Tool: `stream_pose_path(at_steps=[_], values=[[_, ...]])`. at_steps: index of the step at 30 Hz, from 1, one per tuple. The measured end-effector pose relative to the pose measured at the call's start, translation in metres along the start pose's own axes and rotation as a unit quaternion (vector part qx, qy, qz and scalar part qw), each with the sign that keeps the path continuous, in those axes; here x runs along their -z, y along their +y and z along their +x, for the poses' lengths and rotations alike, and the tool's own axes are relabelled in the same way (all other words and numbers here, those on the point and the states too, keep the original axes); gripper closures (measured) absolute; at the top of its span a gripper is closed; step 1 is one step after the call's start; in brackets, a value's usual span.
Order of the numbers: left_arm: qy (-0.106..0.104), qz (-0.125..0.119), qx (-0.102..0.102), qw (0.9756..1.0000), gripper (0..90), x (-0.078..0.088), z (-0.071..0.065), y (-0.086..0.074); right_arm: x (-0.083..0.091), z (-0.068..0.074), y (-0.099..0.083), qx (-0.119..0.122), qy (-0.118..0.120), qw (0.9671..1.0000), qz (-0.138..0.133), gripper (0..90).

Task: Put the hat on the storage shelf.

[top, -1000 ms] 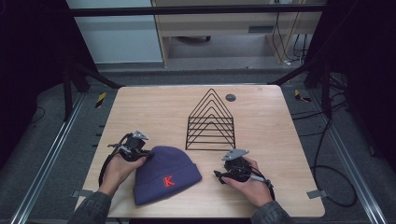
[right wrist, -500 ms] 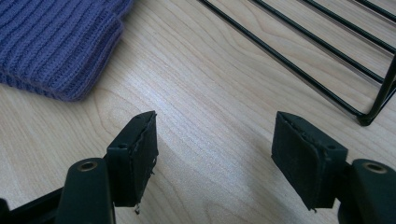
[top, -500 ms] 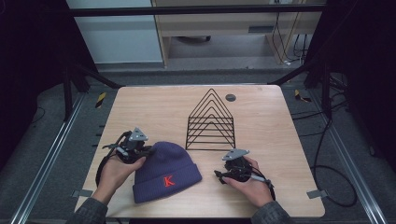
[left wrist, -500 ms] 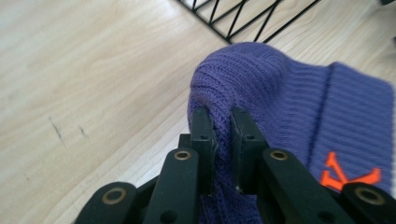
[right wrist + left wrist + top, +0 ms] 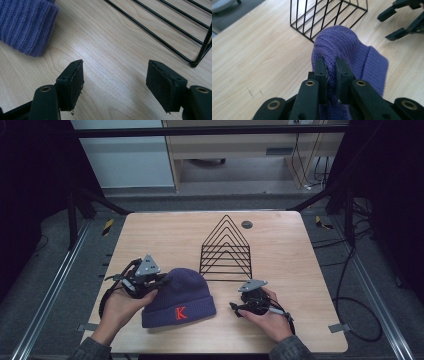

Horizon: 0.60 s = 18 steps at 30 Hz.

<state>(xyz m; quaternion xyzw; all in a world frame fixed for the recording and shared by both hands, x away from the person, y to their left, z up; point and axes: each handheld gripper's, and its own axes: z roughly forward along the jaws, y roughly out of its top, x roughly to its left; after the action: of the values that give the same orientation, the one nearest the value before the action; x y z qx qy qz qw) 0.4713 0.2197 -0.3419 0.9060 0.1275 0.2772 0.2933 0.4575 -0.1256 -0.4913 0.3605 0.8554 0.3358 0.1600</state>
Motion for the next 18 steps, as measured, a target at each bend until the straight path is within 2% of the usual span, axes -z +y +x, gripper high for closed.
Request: stream_pose_path(at_steps=[3,7,11,13,18], values=[[0.002,-0.004,-0.003,1.0000,81.4,0.005,-0.001,0.004,0.000,0.000,0.000,0.000,0.000,1.0000,0.000,30.2],[0.015,-0.010,-0.008,0.9998,81.5,0.018,0.002,0.012,0.000,0.000,0.000,0.001,-0.001,1.0000,-0.001,29.9],[0.023,-0.015,-0.004,0.9996,81.4,0.026,0.006,0.015,0.001,0.000,0.000,-0.001,0.000,1.0000,-0.001,29.6],[0.034,-0.012,-0.008,0.9993,81.5,0.035,0.013,0.018,0.001,0.000,0.000,-0.001,0.000,1.0000,-0.002,29.4],[0.050,-0.018,-0.002,0.9986,81.5,0.046,0.023,0.025,0.002,0.001,0.001,-0.002,0.001,1.0000,-0.005,29.1]])
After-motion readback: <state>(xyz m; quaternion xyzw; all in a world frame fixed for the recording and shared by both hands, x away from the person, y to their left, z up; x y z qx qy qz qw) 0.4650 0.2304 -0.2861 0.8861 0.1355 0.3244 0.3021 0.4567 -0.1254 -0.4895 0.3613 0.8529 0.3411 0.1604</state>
